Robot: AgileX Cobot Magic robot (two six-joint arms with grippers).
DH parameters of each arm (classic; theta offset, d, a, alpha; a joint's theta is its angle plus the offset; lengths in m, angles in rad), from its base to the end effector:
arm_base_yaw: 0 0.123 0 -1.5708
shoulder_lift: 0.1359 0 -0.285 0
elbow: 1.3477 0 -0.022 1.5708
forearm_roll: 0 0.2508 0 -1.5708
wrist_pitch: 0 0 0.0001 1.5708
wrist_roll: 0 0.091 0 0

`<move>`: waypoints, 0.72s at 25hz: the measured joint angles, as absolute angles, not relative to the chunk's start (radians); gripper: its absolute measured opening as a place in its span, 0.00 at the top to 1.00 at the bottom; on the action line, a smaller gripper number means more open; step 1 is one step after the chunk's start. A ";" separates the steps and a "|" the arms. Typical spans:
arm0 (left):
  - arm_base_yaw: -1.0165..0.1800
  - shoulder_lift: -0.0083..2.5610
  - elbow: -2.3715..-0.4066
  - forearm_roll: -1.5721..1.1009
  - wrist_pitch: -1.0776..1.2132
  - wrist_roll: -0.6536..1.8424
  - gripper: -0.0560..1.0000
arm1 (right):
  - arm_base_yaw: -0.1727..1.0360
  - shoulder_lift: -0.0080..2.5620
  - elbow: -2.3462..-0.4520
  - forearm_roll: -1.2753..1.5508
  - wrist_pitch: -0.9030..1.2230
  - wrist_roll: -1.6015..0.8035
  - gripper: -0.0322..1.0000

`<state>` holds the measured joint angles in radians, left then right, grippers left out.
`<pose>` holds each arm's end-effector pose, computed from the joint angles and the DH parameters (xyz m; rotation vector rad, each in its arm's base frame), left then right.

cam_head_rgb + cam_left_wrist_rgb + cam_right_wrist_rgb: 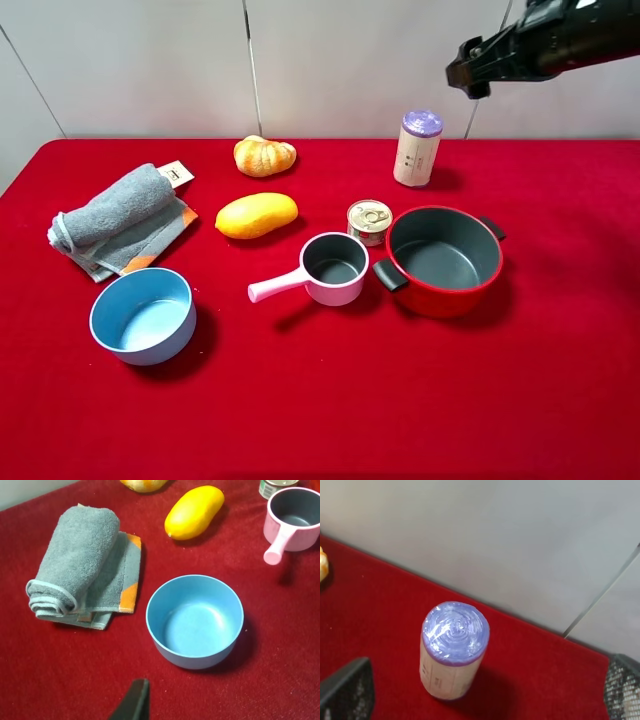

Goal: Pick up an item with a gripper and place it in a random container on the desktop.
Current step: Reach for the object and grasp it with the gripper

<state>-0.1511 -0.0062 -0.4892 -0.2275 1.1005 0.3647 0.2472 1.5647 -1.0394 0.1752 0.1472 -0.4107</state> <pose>-0.0101 -0.0170 0.2728 0.5427 1.9974 -0.1433 0.3380 0.0877 0.2690 -0.5311 2.0873 0.0332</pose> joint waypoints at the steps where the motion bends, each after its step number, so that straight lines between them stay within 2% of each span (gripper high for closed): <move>1: -0.151 -0.006 -0.489 -0.228 1.100 0.365 0.01 | 0.255 1.577 -1.051 0.175 0.149 -0.411 0.30; 18: -0.151 -0.006 -0.489 -0.228 1.100 0.365 0.01 | 0.293 1.828 -1.301 0.198 0.231 -0.408 0.30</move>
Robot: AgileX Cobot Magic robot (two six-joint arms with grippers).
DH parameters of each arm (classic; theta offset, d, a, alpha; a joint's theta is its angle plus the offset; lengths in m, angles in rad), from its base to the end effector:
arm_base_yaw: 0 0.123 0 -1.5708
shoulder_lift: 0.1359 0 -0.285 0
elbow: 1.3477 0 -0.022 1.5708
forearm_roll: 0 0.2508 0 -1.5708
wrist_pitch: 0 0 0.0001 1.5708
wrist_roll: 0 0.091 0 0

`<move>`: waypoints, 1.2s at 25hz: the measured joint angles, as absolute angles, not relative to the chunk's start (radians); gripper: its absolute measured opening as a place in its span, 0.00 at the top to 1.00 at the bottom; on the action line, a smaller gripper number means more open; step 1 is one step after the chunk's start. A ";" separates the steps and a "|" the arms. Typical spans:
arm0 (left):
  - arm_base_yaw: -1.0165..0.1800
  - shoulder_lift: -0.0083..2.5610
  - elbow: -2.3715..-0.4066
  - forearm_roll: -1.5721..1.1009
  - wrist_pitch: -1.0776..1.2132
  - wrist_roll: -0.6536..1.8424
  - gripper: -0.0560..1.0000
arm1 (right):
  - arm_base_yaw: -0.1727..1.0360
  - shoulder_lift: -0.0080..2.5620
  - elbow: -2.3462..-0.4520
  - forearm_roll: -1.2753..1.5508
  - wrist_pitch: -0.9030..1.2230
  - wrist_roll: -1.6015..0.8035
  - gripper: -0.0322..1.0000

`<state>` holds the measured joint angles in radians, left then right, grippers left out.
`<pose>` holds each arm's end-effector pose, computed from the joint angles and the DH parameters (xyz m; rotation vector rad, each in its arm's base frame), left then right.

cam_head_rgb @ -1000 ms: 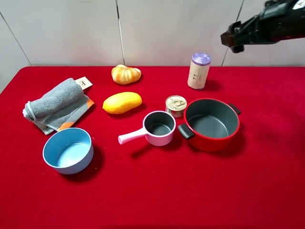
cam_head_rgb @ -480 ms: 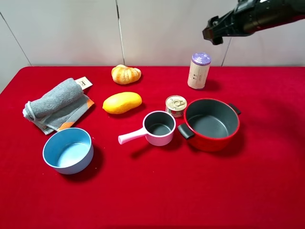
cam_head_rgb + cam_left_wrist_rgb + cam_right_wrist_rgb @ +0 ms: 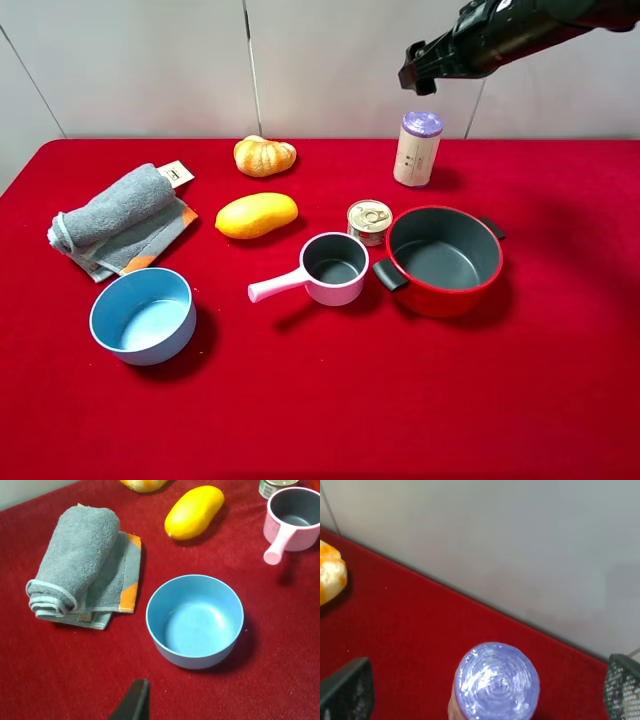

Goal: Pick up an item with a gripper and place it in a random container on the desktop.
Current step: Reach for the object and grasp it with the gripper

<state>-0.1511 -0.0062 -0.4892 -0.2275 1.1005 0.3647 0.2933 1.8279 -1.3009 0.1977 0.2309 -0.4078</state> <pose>-0.0101 -0.0170 0.2728 0.5427 1.9974 -0.1433 0.3979 0.1244 0.2431 -0.5865 2.1597 0.0927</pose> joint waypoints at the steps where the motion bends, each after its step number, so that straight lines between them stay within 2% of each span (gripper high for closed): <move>1: -0.151 -0.006 -0.489 -0.228 1.100 0.365 0.01 | 0.293 1.843 -1.310 0.199 0.233 -0.408 0.30; 13: -0.151 -0.006 -0.489 -0.228 1.100 0.365 0.01 | 0.293 2.020 -1.456 0.231 0.339 -0.408 0.30; 30: -0.151 -0.006 -0.489 -0.228 1.100 0.365 0.01 | 0.290 2.072 -1.463 0.179 0.352 -0.408 0.30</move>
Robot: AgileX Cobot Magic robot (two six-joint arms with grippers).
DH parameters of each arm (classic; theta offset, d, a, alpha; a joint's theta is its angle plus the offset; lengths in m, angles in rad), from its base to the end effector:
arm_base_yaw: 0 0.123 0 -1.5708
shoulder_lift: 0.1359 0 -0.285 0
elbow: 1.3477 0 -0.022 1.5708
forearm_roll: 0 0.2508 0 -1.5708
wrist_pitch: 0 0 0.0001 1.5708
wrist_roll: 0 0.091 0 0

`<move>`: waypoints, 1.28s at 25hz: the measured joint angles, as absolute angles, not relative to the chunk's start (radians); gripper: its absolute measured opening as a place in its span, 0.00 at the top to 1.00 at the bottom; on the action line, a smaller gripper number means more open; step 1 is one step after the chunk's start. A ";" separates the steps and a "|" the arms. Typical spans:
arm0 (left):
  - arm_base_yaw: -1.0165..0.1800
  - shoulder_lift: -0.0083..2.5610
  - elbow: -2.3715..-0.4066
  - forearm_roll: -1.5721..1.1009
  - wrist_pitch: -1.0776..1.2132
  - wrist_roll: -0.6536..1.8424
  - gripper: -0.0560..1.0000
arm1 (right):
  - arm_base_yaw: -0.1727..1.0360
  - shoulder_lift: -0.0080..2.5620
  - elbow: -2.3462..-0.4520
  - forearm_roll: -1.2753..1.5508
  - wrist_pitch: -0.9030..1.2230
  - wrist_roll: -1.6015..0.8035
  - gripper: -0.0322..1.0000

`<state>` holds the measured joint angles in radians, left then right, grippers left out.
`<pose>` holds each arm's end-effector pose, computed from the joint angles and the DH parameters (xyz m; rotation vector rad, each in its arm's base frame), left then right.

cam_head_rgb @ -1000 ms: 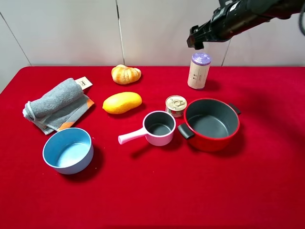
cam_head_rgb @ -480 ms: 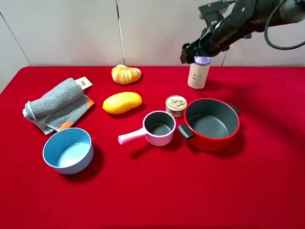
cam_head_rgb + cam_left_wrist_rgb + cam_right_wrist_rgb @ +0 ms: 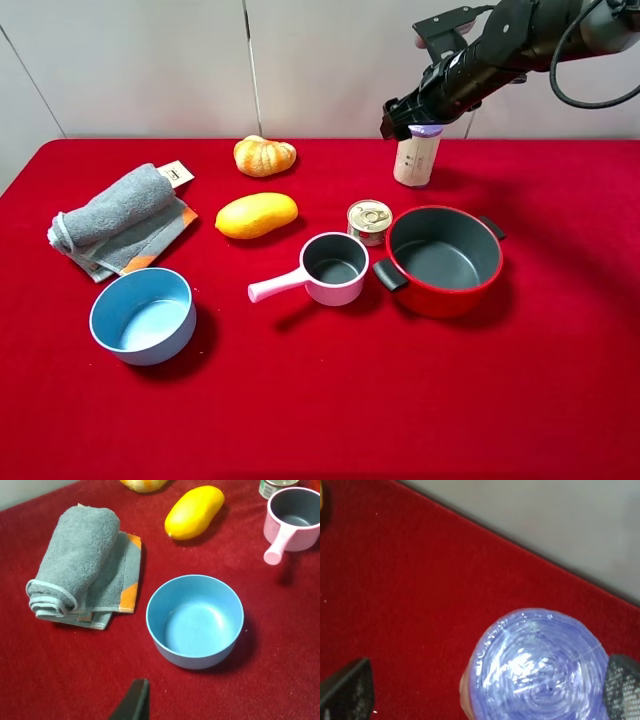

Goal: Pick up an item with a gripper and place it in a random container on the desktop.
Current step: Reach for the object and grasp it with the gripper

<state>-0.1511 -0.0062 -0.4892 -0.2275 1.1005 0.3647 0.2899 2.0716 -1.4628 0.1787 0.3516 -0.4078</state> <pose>-0.0101 -0.0170 0.2728 0.5427 1.9974 -0.1433 0.4358 0.1358 0.1769 -0.6649 2.3466 0.0971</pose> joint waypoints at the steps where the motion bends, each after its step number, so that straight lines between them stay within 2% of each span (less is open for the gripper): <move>1: -0.151 -0.006 -0.489 -0.228 1.100 0.365 0.01 | 0.288 2.072 -1.463 0.174 0.352 -0.408 0.30; 32: -0.151 -0.006 -0.489 -0.228 1.100 0.365 0.01 | 0.259 2.152 -1.463 0.197 0.252 -0.432 0.30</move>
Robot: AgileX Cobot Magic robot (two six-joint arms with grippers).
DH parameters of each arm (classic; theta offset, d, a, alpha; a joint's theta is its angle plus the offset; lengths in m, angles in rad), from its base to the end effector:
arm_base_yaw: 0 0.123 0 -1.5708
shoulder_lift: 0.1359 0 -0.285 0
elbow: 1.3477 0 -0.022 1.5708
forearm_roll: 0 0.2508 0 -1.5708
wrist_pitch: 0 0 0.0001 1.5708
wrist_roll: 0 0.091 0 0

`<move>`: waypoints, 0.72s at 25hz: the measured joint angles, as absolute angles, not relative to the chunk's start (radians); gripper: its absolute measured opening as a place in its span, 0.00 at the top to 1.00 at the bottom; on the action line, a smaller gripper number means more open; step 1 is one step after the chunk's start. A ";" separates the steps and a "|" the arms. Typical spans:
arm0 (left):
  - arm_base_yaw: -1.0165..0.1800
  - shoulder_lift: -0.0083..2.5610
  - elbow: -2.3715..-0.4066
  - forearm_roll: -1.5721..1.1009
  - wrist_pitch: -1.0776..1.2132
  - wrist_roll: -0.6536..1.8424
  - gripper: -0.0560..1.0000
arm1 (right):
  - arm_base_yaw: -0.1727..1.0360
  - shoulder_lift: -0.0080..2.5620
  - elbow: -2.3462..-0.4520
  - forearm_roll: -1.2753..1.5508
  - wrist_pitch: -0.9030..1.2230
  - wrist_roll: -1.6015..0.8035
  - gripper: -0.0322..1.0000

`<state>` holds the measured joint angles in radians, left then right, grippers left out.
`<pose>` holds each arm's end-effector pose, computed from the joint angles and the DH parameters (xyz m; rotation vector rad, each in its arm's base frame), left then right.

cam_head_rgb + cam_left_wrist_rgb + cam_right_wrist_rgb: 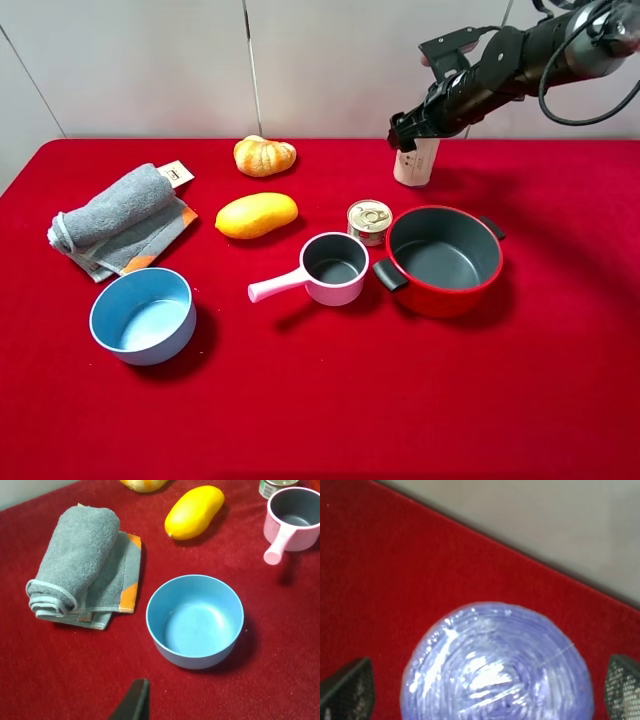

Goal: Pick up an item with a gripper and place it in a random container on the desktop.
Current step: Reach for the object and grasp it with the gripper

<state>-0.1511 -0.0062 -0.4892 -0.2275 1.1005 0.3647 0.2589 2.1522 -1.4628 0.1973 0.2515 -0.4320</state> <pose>-0.0101 -0.0170 0.2728 0.5427 1.9974 -0.1433 0.4498 0.1237 0.1455 -0.6198 2.3389 0.0673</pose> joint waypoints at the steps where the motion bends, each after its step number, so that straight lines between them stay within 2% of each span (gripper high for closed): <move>1: -0.151 -0.006 -0.489 -0.228 1.100 0.365 0.01 | 0.259 2.154 -1.463 0.197 0.249 -0.432 0.30; 18: -0.151 -0.006 -0.489 -0.228 1.100 0.365 0.01 | 0.259 2.155 -1.463 0.201 0.238 -0.433 0.30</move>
<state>-0.1511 -0.0062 -0.4892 -0.2275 1.1005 0.3647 0.2589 2.1554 -1.4628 0.2013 0.2376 -0.4331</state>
